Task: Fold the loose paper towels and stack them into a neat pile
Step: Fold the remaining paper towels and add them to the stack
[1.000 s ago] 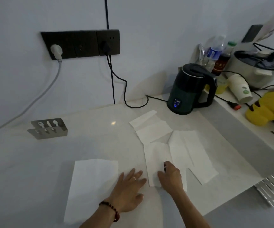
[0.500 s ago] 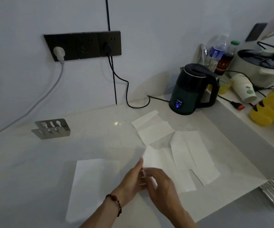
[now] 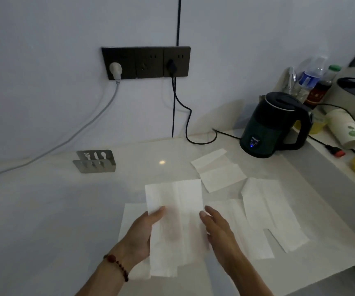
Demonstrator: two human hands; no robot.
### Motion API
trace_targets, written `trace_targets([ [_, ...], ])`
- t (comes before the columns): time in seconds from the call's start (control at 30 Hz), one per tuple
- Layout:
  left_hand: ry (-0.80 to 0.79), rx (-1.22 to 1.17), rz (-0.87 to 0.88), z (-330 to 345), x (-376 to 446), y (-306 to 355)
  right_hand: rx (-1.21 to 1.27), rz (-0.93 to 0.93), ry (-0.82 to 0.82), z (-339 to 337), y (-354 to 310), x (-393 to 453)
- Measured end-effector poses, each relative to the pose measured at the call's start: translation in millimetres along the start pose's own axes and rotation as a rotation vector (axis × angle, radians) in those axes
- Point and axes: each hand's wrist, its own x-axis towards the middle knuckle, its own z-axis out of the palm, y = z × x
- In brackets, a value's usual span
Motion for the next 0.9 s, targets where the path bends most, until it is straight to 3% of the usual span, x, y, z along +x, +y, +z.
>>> trace_targets([
  [0.07,0.039,0.035,0.023,-13,-8,6,0.096,0.019,-0.111,18,2,1],
  [0.2,0.281,0.424,0.171,-52,-22,17,-0.128,-0.030,0.065,58,10,4],
  [0.43,0.458,0.815,0.288,-117,-24,27,-0.360,-0.054,0.029,112,15,7],
  [0.67,0.494,1.043,0.354,-147,-5,26,-0.517,-0.029,0.131,135,24,4],
  [0.9,0.498,1.078,0.360,-156,8,23,-0.659,-0.029,0.186,138,28,6],
])
